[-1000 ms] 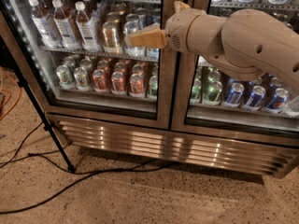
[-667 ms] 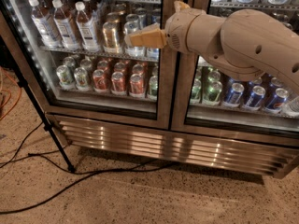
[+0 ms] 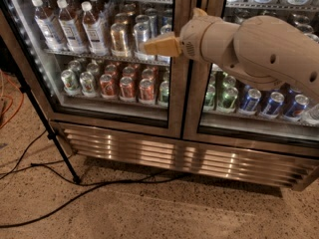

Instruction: Open left fridge door

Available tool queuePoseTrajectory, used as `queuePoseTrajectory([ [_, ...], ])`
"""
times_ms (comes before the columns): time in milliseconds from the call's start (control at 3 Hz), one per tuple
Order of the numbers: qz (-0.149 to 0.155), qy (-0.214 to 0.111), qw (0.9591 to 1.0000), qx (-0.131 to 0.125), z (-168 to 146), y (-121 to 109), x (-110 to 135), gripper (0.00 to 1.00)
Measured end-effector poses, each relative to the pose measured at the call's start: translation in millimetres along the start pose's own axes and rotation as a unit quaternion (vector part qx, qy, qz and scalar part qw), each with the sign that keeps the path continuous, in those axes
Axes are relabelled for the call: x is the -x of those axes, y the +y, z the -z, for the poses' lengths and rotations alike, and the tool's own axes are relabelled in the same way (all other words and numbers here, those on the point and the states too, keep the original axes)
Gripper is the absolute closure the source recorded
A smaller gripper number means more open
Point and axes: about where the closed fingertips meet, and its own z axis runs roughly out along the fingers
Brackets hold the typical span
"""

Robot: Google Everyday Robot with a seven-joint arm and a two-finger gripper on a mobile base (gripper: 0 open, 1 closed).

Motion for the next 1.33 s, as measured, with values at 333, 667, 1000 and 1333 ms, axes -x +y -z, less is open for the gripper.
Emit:
queuePoseTrajectory([
  [333,-0.009,0.034,0.9989,-0.032,13.7,-29.4,-28.9,0.00],
  [667,-0.006,0.028,0.9991,-0.031,8.3,-34.8,-24.5,0.00],
  [1000,-0.002,0.017,0.9996,-0.023,0.2,-34.9,-16.4,0.00],
  [1333,0.012,-0.004,0.9996,-0.024,-6.6,-43.6,1.0,0.00],
])
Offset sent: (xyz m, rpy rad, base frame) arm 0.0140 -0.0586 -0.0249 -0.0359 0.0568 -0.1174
